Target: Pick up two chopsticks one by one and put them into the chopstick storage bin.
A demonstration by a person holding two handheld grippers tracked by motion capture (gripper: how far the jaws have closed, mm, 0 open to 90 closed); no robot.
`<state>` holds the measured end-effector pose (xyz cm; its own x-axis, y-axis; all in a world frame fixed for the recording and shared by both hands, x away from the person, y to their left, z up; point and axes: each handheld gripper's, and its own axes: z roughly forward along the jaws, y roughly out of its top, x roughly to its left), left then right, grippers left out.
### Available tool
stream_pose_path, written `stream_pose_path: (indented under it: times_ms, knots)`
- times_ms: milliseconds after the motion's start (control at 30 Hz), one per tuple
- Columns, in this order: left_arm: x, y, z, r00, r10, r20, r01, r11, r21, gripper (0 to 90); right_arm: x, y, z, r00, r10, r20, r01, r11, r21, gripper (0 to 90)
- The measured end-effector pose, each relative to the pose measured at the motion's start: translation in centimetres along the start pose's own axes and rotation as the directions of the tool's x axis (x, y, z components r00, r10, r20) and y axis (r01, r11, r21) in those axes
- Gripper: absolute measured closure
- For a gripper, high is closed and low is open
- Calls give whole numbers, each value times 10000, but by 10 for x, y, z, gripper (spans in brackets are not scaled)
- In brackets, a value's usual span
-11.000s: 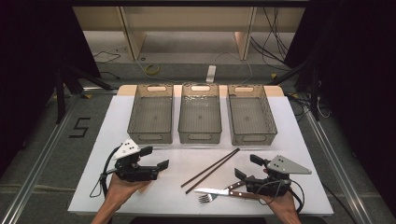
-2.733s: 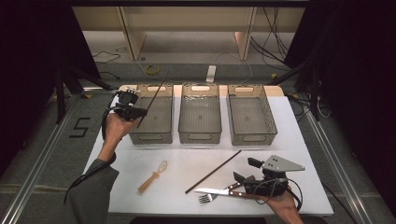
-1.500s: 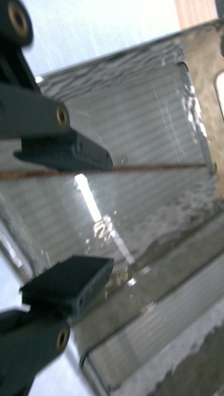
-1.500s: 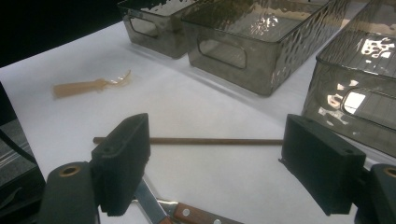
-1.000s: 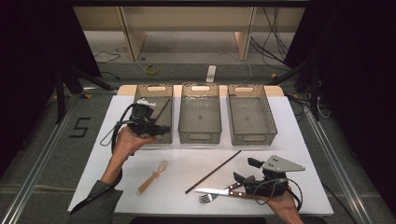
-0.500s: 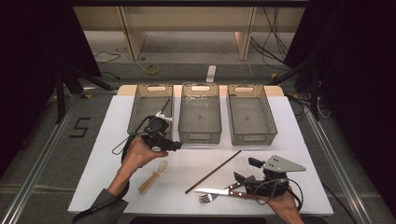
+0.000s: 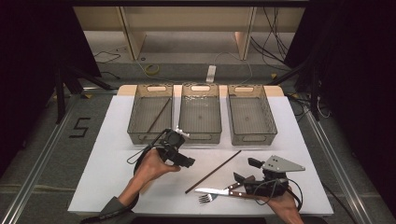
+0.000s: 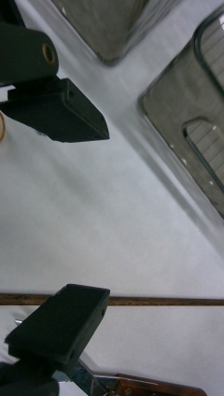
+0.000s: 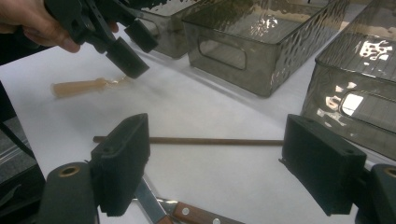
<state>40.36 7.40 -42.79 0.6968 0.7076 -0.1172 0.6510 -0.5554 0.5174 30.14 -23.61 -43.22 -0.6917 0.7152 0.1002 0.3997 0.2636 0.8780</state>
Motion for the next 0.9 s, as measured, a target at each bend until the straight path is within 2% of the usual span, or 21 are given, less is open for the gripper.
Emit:
stream_pose_path:
  times_ms: [100, 233, 367, 467, 600, 900]
  knots:
    - [-8, 0, 4, 9997, 162, 168, -163, 9999, 32, 187, 0, 0, 0, 10000, -6, -14, 6, 10000, 26, 242]
    - [-20, 0, 11, 9984, 443, 352, -454, 9985, 304, 189, 0, 0, 0, 10000, -4, -20, 4, 10000, 34, 242]
    - [-28, -2, 18, 9973, 601, 421, -618, 9973, 397, 207, 0, 0, 1, 10000, 4, -21, -4, 10000, 68, 242]
    - [-31, -3, 21, 9959, 747, 508, -774, 9955, 545, 237, 0, 0, 1, 10000, -1, -32, 1, 10000, 57, 242]
    - [-35, -3, 24, 9954, 750, 600, -781, 9956, 512, 281, 0, 0, 0, 10000, -3, -41, 3, 10000, 42, 242]
    - [-45, -5, 34, 9908, 1041, 863, -1121, 9893, 936, 420, 0, 0, 1, 10000, -18, -59, 19, 10000, 56, 242]
